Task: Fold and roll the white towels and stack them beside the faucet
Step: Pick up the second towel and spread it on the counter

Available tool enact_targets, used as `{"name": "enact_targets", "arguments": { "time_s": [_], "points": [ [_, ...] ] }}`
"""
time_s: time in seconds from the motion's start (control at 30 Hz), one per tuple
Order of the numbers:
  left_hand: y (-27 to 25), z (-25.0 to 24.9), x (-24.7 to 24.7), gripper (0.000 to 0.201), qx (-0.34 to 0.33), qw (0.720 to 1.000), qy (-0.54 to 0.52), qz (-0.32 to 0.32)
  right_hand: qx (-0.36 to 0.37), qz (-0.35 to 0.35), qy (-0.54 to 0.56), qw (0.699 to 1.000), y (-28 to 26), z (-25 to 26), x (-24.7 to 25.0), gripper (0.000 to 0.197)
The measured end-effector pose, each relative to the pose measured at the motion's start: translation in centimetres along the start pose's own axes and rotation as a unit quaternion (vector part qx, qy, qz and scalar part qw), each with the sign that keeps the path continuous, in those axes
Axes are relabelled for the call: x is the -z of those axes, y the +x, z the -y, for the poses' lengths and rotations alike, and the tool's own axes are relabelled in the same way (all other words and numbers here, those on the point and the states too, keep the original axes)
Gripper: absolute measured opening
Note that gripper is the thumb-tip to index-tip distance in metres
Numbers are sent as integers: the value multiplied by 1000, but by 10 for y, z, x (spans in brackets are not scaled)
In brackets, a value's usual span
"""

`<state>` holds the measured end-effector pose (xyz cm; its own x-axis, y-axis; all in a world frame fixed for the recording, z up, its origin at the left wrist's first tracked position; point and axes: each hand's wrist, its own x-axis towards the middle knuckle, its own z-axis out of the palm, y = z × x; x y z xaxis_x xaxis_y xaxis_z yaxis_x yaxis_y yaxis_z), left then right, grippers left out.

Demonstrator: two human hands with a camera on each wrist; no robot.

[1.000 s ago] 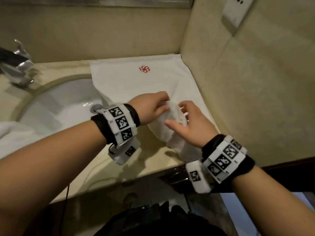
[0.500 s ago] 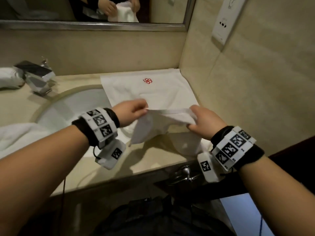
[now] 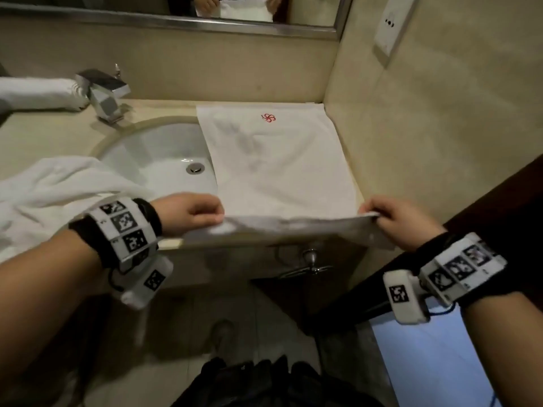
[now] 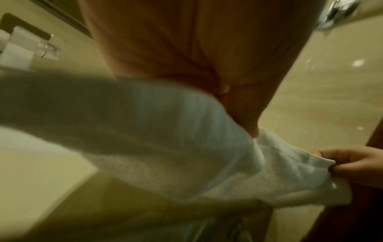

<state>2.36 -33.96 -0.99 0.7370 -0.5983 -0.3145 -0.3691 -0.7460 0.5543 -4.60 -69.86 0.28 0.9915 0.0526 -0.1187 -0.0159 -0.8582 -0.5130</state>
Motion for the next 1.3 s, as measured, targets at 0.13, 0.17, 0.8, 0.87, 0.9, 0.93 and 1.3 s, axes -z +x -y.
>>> {"name": "enact_targets", "arguments": {
  "time_s": [0.13, 0.17, 0.8, 0.87, 0.9, 0.93, 1.3],
  "points": [
    [4, 21, -49, 12, 60, 991, 65, 100, -30, 76, 0, 997, -10, -21, -44, 25],
    [12, 27, -55, 12, 81, 990, 95, 70, -33, 70, -5, 997, -9, -24, -54, 24],
    [56, 80, -56, 26, 237, 960, 86, -124, -387, -107, 207, 892, 55, -66, -110, 53],
    [56, 83, -55, 22, 250, 958, 69, -120, -375, -92, 293, 875, 57, -65, -104, 46],
    [56, 84, -53, 23, 258, 958, 58, -114, -362, -74, 381, 848, 57, -62, -98, 42],
    [55, 86, -51, 25, 267, 957, 44, -108, -350, -58, 478, 804, 57, -60, -91, 37],
    [59, 87, -43, 33, 302, 946, 26, -116, -311, -92, 666, 672, 67, -33, -63, 59]
  ]
}}
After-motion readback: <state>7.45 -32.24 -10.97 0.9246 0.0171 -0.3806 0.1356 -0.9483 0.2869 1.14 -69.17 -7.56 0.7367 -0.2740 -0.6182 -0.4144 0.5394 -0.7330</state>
